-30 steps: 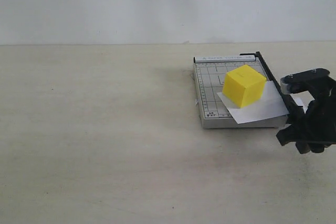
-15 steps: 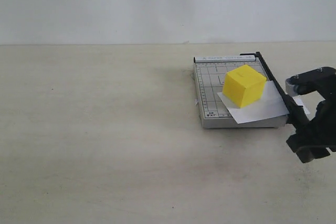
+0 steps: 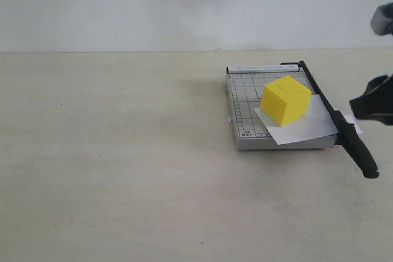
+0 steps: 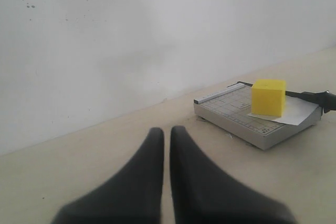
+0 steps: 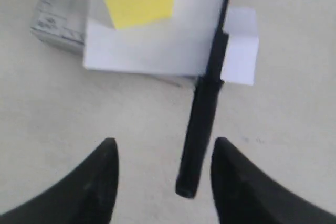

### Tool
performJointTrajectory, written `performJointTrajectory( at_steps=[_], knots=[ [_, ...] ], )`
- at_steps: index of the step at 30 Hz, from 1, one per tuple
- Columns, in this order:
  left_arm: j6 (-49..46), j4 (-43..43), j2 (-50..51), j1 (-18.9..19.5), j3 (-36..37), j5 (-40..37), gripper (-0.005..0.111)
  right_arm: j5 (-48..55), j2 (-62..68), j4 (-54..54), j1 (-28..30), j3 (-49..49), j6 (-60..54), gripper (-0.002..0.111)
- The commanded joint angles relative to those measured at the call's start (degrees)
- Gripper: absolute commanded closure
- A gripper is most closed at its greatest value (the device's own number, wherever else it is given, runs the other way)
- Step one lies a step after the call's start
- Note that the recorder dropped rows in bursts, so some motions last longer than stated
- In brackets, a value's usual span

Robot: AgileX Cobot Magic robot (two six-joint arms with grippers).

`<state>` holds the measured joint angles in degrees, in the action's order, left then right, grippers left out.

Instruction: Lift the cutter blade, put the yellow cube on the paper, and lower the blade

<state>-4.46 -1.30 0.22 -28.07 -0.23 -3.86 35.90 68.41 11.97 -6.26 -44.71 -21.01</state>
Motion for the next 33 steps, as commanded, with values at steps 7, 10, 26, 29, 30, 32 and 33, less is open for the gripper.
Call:
performJointTrajectory(
  at_steps=[7,10,26,29,30,32,33],
  knots=[
    [0.60,0.24,-0.22,0.03,0.23,0.92,0.102,-7.91,-40.98,16.07,0.04,23.35,-9.52,0.108],
    [0.60,0.24,-0.22,0.03,0.23,0.85,0.102,-7.56,-52.61,16.06,0.04,26.10,-1.45,0.108],
    [0.60,0.24,-0.22,5.25,0.23,0.85,0.102,-7.83,-61.98,16.06,0.04,26.10,-0.29,0.108],
    [0.60,0.24,-0.22,10.56,0.23,0.85,0.102,-7.81,-61.98,16.06,0.04,26.22,-0.29,0.108],
    [0.60,0.24,-0.22,12.48,0.23,0.85,0.102,-7.81,-61.98,16.06,0.04,26.26,-0.29,0.108],
    [0.60,0.24,-0.22,15.88,0.23,0.85,0.102,-8.24,-61.98,16.06,0.04,26.97,-0.29,0.108],
    [0.60,0.24,-0.22,16.95,0.23,0.85,0.102,-8.58,-61.98,15.55,0.04,27.51,-0.29,0.108]
  ],
)
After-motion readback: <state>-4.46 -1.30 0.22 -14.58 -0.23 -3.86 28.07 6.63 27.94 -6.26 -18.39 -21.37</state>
